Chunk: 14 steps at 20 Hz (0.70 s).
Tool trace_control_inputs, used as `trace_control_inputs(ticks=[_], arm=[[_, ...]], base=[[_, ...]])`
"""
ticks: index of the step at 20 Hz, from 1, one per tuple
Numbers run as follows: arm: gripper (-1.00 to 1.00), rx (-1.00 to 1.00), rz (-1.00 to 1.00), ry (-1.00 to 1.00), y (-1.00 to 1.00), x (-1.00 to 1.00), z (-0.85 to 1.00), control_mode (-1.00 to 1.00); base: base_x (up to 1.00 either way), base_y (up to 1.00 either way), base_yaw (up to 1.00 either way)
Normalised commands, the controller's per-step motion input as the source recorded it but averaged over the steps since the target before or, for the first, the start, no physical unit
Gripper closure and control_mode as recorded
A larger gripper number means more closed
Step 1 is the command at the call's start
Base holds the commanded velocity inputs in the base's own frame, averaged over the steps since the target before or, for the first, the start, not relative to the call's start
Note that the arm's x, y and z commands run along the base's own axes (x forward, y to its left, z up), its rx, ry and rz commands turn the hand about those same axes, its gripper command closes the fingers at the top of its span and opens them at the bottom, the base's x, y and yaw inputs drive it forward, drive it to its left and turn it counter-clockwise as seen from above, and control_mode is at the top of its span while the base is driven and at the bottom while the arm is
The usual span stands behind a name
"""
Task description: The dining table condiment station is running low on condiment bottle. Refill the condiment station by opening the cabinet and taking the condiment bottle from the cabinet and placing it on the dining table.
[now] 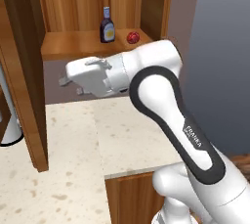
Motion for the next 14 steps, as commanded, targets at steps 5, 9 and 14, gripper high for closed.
trace_control_inputs(ticks=[5,9,14], arm=[[-1.0,-0.25,-0.29,-0.14,-1.0,-0.01,0.0,-1.0],[-1.0,-0.3,-0.38,-0.14,-0.97,0.09,0.0,-1.0],[-1.0,-0.42,-0.59,-0.29,-0.43,0.13,-0.14,-1.0]], base=[[0.0,0.0,0.0],[0.0,0.0,0.0],[0.0,0.0,0.0]])
